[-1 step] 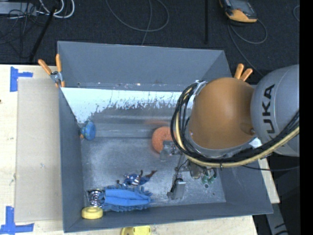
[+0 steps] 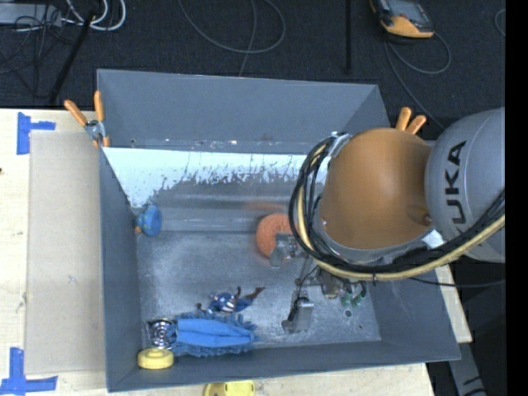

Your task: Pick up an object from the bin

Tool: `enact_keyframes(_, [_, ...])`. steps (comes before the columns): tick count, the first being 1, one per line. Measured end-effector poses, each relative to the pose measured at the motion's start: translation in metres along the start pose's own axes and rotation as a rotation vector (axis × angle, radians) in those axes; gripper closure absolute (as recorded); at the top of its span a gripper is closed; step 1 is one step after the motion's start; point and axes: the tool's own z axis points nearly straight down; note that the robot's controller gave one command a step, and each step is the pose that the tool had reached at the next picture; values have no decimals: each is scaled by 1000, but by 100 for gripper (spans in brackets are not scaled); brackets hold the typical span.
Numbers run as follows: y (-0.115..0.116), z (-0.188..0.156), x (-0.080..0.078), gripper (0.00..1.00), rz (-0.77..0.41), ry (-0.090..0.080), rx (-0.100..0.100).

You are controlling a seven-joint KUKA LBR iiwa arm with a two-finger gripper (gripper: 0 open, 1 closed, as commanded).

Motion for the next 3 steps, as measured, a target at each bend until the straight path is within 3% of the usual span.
enact_keyframes(1, [16,56,-26,0,-52,-7,-1])
enact_keyframes(2, [48,87,-12,0,-8,2,1])
enact_keyframes(3, [42,150,-31,100,-72,-6,-1])
